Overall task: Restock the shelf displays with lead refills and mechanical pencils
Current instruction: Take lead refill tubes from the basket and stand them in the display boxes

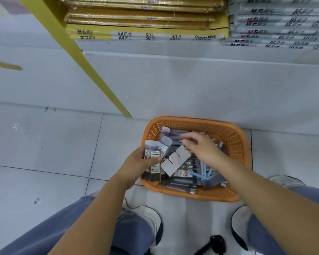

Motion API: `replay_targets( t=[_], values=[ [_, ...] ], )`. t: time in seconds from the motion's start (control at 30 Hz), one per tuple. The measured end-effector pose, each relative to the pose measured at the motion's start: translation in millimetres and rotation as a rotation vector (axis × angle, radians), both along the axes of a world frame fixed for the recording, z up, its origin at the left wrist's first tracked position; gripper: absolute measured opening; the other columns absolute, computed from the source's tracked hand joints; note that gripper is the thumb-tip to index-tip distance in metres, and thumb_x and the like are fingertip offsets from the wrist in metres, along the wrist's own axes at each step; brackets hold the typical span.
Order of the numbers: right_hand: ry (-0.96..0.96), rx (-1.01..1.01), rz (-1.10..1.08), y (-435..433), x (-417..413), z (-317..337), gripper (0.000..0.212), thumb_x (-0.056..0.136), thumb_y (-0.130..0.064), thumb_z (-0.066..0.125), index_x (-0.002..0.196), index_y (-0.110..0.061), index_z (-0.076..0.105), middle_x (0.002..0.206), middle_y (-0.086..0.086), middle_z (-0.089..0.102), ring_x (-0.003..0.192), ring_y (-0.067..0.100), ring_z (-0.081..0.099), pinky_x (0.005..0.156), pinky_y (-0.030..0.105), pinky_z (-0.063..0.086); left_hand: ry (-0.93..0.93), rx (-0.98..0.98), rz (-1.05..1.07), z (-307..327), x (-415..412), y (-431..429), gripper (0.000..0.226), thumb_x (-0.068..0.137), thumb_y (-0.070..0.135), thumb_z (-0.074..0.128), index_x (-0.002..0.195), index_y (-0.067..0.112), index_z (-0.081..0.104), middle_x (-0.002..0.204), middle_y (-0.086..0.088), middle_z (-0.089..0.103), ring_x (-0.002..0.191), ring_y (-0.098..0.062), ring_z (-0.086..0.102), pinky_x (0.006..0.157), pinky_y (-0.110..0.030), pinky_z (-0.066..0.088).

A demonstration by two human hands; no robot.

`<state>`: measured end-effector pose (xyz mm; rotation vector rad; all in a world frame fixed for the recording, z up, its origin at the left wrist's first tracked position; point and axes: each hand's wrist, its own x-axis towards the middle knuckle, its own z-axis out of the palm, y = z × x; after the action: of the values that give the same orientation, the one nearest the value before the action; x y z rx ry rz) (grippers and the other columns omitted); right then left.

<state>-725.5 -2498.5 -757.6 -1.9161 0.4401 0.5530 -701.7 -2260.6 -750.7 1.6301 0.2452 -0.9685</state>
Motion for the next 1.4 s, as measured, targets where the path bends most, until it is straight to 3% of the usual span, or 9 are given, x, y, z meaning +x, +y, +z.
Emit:
replay_targets(
  t=[0.2, 0.37, 0.53, 0.7, 0.87, 1.0, 1.13, 1.3, 1.4],
  values=[
    [-0.062, -0.485, 0.450, 5, -11, -49, 0.067, 0.086, -0.035, 0.070, 0.144, -0.038, 0.038, 0.130, 0.001, 0.035, 0.123, 0.021, 0.033, 0.095, 0.033, 0.035, 0.058, -0.010, 0.211, -6, -9, 27, 0.027, 0.092, 0.011, 0.069, 0.117, 0.019, 0.066, 0.102, -0.007, 0.079, 0.090, -0.024, 0.076, 0.064, -0.030, 0.059],
    [-0.103, -0.496, 0.285, 4, -18, -67, 0.032, 0.080, -0.032, 0.076, 0.108, -0.024, 0.062, 0.122, 0.001, 0.038, 0.119, 0.021, 0.036, 0.091, 0.031, 0.037, 0.059, -0.026, 0.201, -6, -6, 29, 0.028, 0.093, 0.013, 0.068, 0.120, 0.022, 0.065, 0.105, -0.006, 0.078, 0.094, -0.025, 0.076, 0.071, -0.034, 0.061],
    [-0.029, -0.448, 0.379, -1, -26, -66, 0.062, 0.091, -0.034, 0.064, 0.146, -0.035, 0.036, 0.116, 0.001, 0.033, 0.115, 0.022, 0.037, 0.095, 0.035, 0.040, 0.071, -0.038, 0.189, -4, -9, 19, 0.030, 0.093, 0.011, 0.068, 0.120, 0.023, 0.065, 0.106, -0.005, 0.078, 0.094, -0.024, 0.076, 0.070, -0.033, 0.061],
    [0.009, -0.442, 0.382, 1, -25, -65, 0.049, 0.090, -0.035, 0.064, 0.135, -0.026, 0.048, 0.125, 0.003, 0.034, 0.119, 0.020, 0.034, 0.103, 0.035, 0.035, 0.053, 0.015, 0.199, -6, -15, 25, 0.028, 0.093, 0.017, 0.068, 0.117, 0.030, 0.063, 0.102, 0.003, 0.078, 0.092, -0.018, 0.076, 0.071, -0.032, 0.060],
    [0.005, -0.266, 0.061, -12, -25, -46, 0.014, 0.087, -0.021, 0.068, 0.091, -0.025, 0.055, 0.098, -0.010, 0.056, 0.085, 0.017, 0.057, 0.070, 0.032, 0.045, 0.060, 0.019, 0.191, -11, -19, 25, 0.025, 0.094, 0.023, 0.067, 0.117, 0.033, 0.063, 0.102, 0.006, 0.078, 0.093, -0.016, 0.076, 0.071, -0.032, 0.061],
    [-0.080, -0.483, -0.171, -47, -35, -28, 0.011, 0.089, -0.023, 0.064, 0.086, -0.029, 0.055, 0.096, -0.011, 0.063, 0.072, 0.000, 0.054, 0.054, 0.020, 0.036, 0.045, 0.021, 0.197, -15, -18, 24, 0.026, 0.094, 0.024, 0.066, 0.119, 0.033, 0.063, 0.105, 0.004, 0.077, 0.096, -0.020, 0.075, 0.076, -0.037, 0.061],
    [-0.067, -0.575, -0.259, -70, -39, -29, 0.012, 0.087, -0.019, 0.066, 0.097, -0.019, 0.059, 0.104, 0.002, 0.064, 0.087, 0.012, 0.054, 0.060, 0.019, 0.035, 0.047, 0.024, 0.208, -18, -20, 25, 0.029, 0.093, 0.022, 0.068, 0.121, 0.028, 0.063, 0.108, -0.001, 0.077, 0.101, -0.026, 0.073, 0.082, -0.042, 0.060],
    [-0.160, -0.818, -0.147, -55, -44, -25, 0.037, 0.087, -0.022, 0.069, 0.121, -0.017, 0.056, 0.123, 0.004, 0.057, 0.116, 0.022, 0.049, 0.095, 0.034, 0.044, 0.050, 0.034, 0.217, -16, -21, 30, 0.026, 0.094, 0.022, 0.067, 0.118, 0.031, 0.063, 0.111, -0.001, 0.076, 0.104, -0.027, 0.071, 0.088, -0.047, 0.059],
    [-0.201, -0.627, 0.003, -26, -48, -24, 0.034, 0.088, -0.026, 0.069, 0.119, -0.021, 0.057, 0.114, -0.001, 0.056, 0.111, 0.018, 0.049, 0.087, 0.027, 0.042, 0.044, 0.027, 0.232, -13, -19, 34, 0.028, 0.093, 0.021, 0.068, 0.120, 0.028, 0.064, 0.111, -0.002, 0.076, 0.103, -0.027, 0.072, 0.089, -0.047, 0.059]
  ],
)
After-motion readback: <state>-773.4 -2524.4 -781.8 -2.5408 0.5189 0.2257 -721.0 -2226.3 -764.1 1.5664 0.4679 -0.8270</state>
